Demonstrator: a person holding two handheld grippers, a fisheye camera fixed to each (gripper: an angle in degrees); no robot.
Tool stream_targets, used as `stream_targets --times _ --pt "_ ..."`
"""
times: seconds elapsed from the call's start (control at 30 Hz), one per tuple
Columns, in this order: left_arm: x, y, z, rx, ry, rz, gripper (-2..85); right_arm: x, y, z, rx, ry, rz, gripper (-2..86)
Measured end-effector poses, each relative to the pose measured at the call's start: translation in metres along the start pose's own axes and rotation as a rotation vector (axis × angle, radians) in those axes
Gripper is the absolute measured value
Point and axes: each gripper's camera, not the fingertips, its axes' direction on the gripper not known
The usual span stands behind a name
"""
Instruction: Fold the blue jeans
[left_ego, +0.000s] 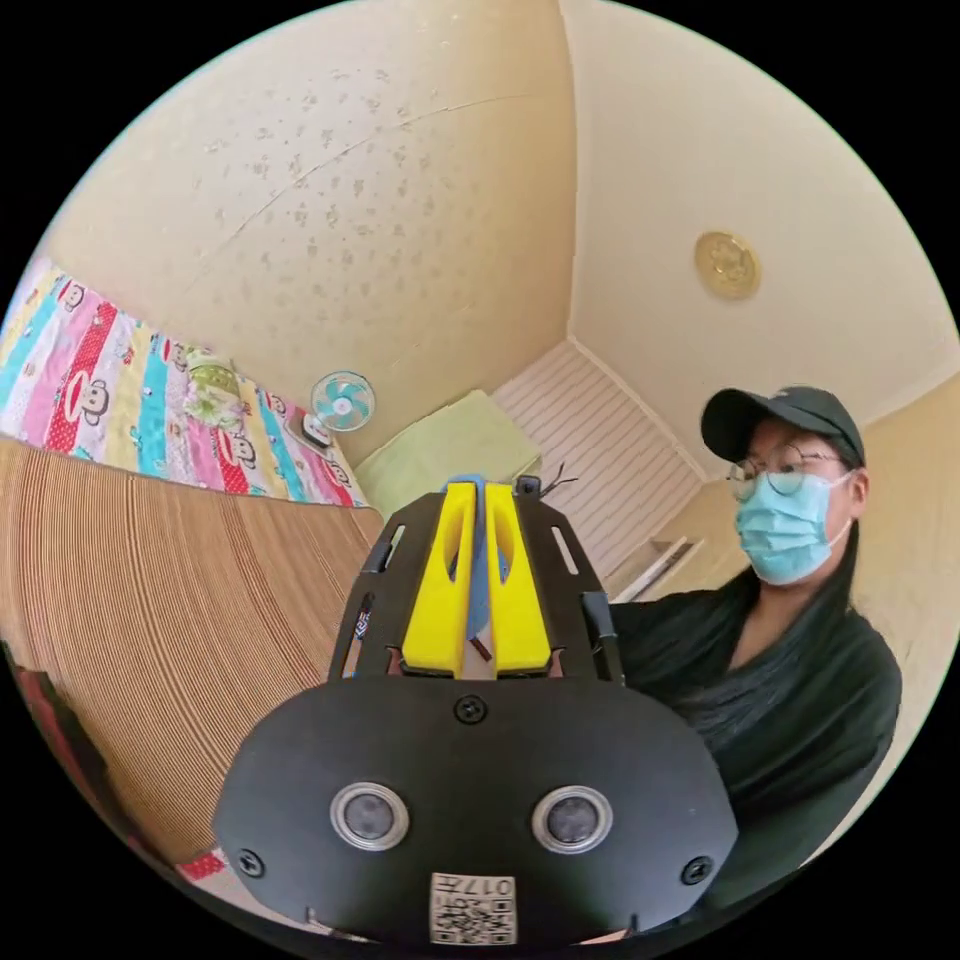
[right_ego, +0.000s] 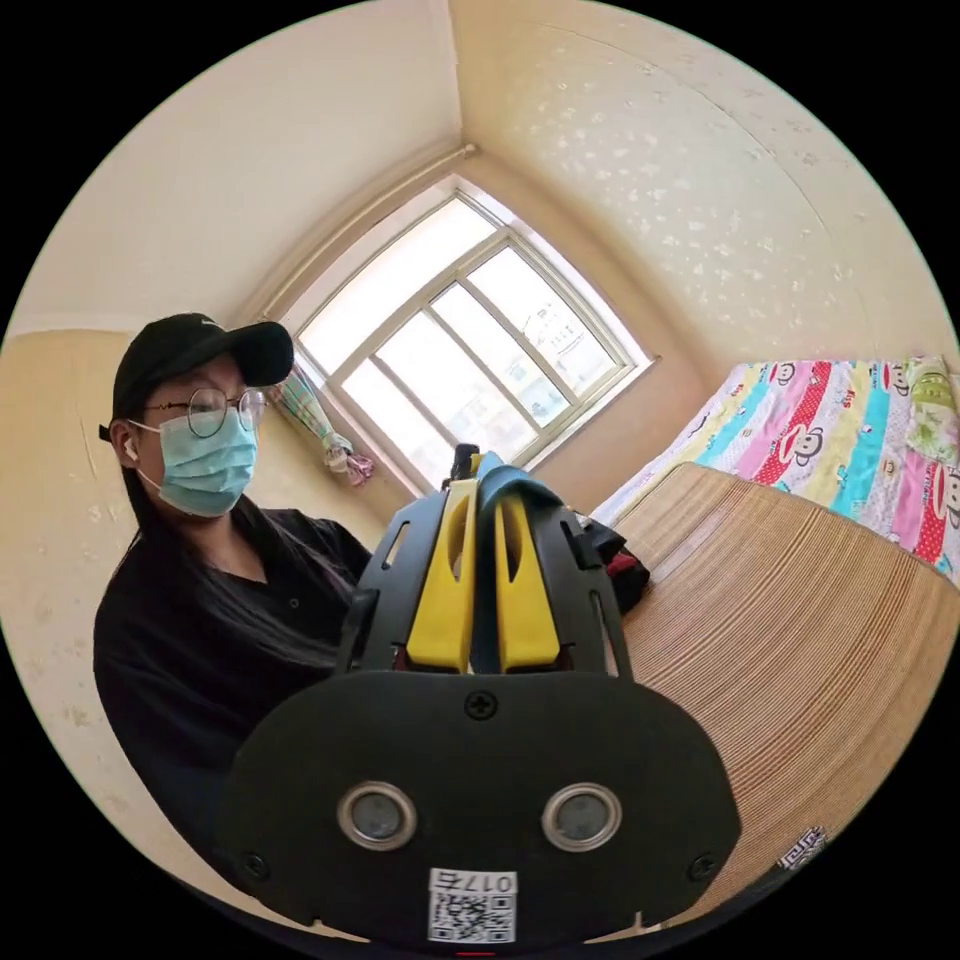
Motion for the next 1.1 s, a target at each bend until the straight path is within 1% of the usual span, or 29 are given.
stream_targets --times 0.03,0.07,0.13,0.23,0.3,0.37,0.4,0.47,0.5,0.53,0.57,0.6,0.63,0.67,0.7,0.77,0.83,0.87,0.93,0.97,1.0,1.03,1.07,1.1 --pt "-0.026 -0.006 0.011 -0.021 -0.018 -0.095 -0.6 0.027 -0.006 0.002 -0.023 0.066 0.102 1.3" --pt "-0.051 -0.009 0.023 -0.041 -0.027 -0.162 -0.6 0.042 -0.009 0.004 -0.032 0.090 0.153 1.3" --pt "-0.082 -0.011 0.041 -0.050 -0.052 -0.216 -0.6 0.093 -0.013 0.012 -0.083 0.123 0.273 1.5" --pt "-0.116 -0.005 0.062 -0.064 -0.099 -0.252 -0.4 0.126 -0.006 0.026 -0.106 0.199 0.315 1.9" --pt "-0.131 0.008 0.072 -0.090 -0.171 -0.246 -0.2 0.139 0.009 0.040 -0.138 0.227 0.335 2.3" --pt "-0.161 0.044 0.086 -0.169 -0.288 -0.318 0.4 0.155 0.038 0.060 -0.194 0.271 0.376 2.8" --pt "-0.170 0.058 0.090 -0.198 -0.322 -0.350 0.6 0.172 0.066 0.077 -0.246 0.286 0.439 3.2" --pt "-0.210 0.122 0.104 -0.309 -0.419 -0.507 2.8 0.201 0.120 0.102 -0.329 0.284 0.564 4.2" --pt "-0.220 0.140 0.107 -0.334 -0.432 -0.554 3.9 0.220 0.163 0.117 -0.377 0.310 0.665 5.1" --pt "-0.240 0.177 0.111 -0.380 -0.438 -0.657 6.0 0.237 0.207 0.128 -0.420 0.317 0.769 6.8" --pt "-0.258 0.211 0.113 -0.413 -0.416 -0.762 8.4 0.245 0.228 0.133 -0.438 0.310 0.824 7.7" --pt "-0.265 0.225 0.112 -0.418 -0.406 -0.808 9.2 0.259 0.268 0.139 -0.448 0.274 0.937 9.2" --pt "-0.277 0.250 0.109 -0.406 -0.401 -0.892 10.8 0.269 0.301 0.142 -0.415 0.228 1.031 10.6" --pt "-0.286 0.264 0.104 -0.373 -0.403 -0.948 11.4 0.272 0.314 0.142 -0.384 0.209 1.067 11.2" --pt "-0.289 0.267 0.102 -0.351 -0.403 -0.957 11.8 0.279 0.332 0.141 -0.310 0.175 1.110 12.2" --pt "-0.306 0.258 0.100 -0.298 -0.423 -0.916 12.9 0.290 0.343 0.141 -0.207 0.140 1.133 13.7" --pt "-0.322 0.239 0.105 -0.277 -0.443 -0.852 13.8 0.310 0.334 0.148 -0.096 0.117 1.105 15.4" --pt "-0.334 0.224 0.112 -0.271 -0.444 -0.810 14.2 0.316 0.330 0.152 -0.084 0.115 1.095 15.8" --pt "-0.356 0.207 0.127 -0.302 -0.444 -0.774 14.2 0.345 0.313 0.181 -0.137 0.117 1.096 16.3" --pt "-0.374 0.201 0.142 -0.365 -0.445 -0.784 13.7 0.352 0.310 0.192 -0.155 0.092 1.097 16.3" --pt "-0.383 0.200 0.151 -0.412 -0.447 -0.809 13.5 0.364 0.303 0.211 -0.167 0.026 1.099 16.0" --pt "-0.398 0.204 0.167 -0.499 -0.440 -0.891 11.5 0.372 0.298 0.226 -0.178 0.000 1.114 15.4" --pt "-0.403 0.205 0.169 -0.477 -0.435 -0.970 10.2 0.375 0.296 0.233 -0.199 0.001 1.120 14.5" --pt "-0.403 0.205 0.168 -0.461 -0.431 -1.000 10.0 0.378 0.293 0.243 -0.240 0.003 1.116 12.8"
